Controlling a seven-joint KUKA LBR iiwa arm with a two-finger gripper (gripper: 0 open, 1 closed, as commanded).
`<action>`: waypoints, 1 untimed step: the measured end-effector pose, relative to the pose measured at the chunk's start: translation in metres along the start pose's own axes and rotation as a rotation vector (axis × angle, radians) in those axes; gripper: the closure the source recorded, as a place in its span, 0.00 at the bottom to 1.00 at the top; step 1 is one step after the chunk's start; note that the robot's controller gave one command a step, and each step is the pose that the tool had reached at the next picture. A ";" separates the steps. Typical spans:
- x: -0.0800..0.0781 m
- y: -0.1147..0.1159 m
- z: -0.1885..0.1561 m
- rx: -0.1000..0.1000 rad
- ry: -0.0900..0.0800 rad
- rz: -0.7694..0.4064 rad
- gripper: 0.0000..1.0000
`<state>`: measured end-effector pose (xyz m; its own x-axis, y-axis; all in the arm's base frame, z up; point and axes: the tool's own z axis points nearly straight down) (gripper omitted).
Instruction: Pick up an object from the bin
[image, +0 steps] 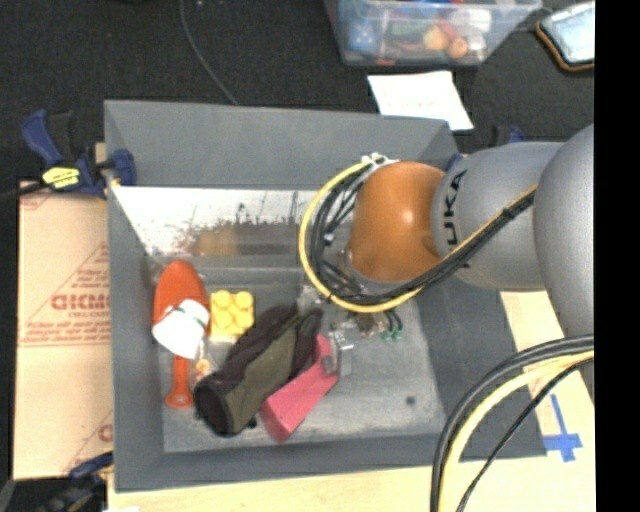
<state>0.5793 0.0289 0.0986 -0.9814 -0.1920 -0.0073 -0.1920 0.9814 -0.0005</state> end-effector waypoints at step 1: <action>0.001 0.001 0.020 -0.002 0.011 -0.029 0.00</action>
Offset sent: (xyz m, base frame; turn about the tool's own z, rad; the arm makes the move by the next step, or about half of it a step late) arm -0.0054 -0.0071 -0.0008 -0.2748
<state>0.5788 0.0296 0.0786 -0.9755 -0.2199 0.0037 -0.2199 0.9755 0.0014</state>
